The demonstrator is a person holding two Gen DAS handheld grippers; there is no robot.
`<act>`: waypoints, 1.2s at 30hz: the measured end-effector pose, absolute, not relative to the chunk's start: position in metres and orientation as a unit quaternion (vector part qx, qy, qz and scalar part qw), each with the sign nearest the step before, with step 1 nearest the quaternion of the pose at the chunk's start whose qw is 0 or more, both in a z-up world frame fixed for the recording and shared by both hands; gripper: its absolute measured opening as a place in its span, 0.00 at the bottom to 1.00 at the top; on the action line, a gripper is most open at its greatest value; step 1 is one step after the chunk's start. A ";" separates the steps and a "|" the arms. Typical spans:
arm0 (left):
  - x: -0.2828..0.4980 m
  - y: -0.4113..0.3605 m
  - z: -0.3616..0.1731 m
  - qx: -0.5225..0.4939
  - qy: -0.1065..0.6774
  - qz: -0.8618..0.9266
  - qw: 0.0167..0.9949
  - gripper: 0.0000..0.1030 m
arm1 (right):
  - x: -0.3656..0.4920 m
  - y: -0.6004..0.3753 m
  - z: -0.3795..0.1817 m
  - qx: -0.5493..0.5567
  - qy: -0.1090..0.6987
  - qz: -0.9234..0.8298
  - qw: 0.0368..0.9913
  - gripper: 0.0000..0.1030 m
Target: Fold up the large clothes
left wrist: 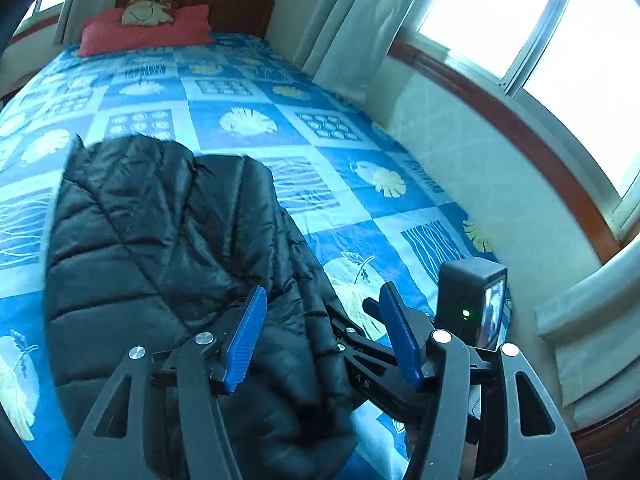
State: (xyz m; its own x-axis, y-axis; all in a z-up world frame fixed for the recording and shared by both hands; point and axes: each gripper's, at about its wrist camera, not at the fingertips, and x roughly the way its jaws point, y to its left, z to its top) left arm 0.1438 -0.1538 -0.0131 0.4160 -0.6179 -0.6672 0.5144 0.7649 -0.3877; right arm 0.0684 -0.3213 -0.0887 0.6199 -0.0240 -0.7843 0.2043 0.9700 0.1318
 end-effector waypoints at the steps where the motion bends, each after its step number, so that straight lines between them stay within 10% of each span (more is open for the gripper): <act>1: 0.141 -0.149 -0.011 -0.061 0.418 -0.337 0.841 0.57 | 0.068 -0.320 -0.088 0.103 0.431 -0.064 0.894 0.48; 18: 0.163 -0.027 -0.036 -0.091 0.417 -0.208 0.880 0.57 | 0.070 -0.313 -0.049 0.098 0.402 -0.079 0.907 0.48; 25: 0.171 0.008 -0.059 -0.105 0.426 -0.168 0.883 0.57 | 0.089 -0.288 -0.039 0.132 0.397 -0.014 0.908 0.71; 31: 0.172 0.012 -0.074 -0.107 0.432 -0.170 0.879 0.57 | 0.112 -0.268 -0.061 0.145 0.439 0.020 0.886 0.72; 36: 0.171 0.016 -0.071 -0.120 0.416 -0.170 0.885 0.57 | 0.114 -0.273 -0.069 0.158 0.450 0.048 0.878 0.24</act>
